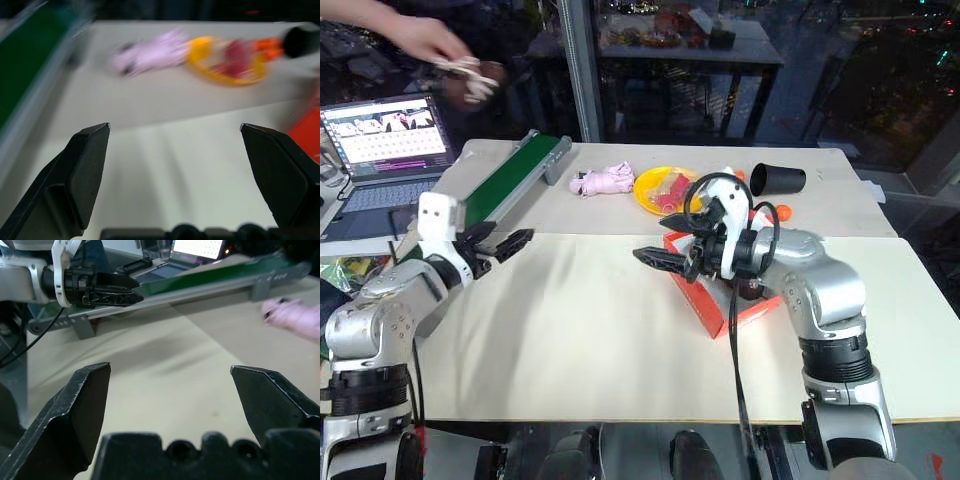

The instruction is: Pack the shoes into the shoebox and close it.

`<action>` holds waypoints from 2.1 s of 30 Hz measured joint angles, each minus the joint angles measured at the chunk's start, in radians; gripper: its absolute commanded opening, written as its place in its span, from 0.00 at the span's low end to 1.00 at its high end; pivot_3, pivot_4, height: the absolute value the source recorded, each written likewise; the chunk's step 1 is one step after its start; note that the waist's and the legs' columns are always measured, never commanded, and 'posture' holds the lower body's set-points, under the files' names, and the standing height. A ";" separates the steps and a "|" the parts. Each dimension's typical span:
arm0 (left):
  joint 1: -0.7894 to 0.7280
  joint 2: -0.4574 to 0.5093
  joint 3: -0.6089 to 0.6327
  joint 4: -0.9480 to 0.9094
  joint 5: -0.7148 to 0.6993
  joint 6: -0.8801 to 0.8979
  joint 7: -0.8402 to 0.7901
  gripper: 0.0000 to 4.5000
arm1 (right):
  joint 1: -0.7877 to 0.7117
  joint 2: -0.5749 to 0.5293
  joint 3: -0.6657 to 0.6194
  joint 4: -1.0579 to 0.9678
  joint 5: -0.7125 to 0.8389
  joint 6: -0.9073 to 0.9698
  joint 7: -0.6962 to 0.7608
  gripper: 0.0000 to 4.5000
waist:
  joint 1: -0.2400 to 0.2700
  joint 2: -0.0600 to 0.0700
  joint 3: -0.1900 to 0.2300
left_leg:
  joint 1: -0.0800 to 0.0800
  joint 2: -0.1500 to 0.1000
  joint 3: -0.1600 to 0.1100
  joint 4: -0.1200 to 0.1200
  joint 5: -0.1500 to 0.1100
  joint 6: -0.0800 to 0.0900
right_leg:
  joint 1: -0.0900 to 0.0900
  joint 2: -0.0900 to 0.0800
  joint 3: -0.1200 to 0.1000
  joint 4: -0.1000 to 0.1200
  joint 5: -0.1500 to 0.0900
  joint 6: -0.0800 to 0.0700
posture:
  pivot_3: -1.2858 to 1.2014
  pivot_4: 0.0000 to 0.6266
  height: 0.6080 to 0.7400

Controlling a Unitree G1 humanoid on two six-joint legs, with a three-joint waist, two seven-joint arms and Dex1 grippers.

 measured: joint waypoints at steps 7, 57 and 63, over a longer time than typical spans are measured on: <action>0.078 -0.019 0.025 0.000 0.027 -0.051 0.027 1.00 | 0.054 0.086 0.106 0.059 -0.088 -0.112 -0.062 1.00 | 0.010 0.000 0.000 | 0.000 0.000 0.000 0.000 0.000 0.000 | 0.000 0.000 0.000 0.000 0.000 0.000 | 0.52 0.24 0.97; -0.201 0.211 0.061 1.139 0.150 -0.862 -0.346 1.00 | 0.062 0.142 0.077 0.122 -0.147 -0.229 -0.180 1.00 | 0.024 -0.001 0.000 | 0.000 0.003 0.004 -0.003 -0.004 -0.006 | -0.003 0.001 -0.003 0.000 0.000 -0.003 | 0.52 0.24 0.97; -0.240 0.213 0.039 1.250 0.182 -0.884 -0.363 1.00 | 0.062 0.118 0.071 0.085 -0.145 -0.189 -0.182 1.00 | 0.024 -0.001 0.000 | -0.001 0.003 0.004 -0.003 -0.004 -0.006 | -0.003 0.001 -0.003 0.000 0.000 -0.003 | 0.52 0.24 0.97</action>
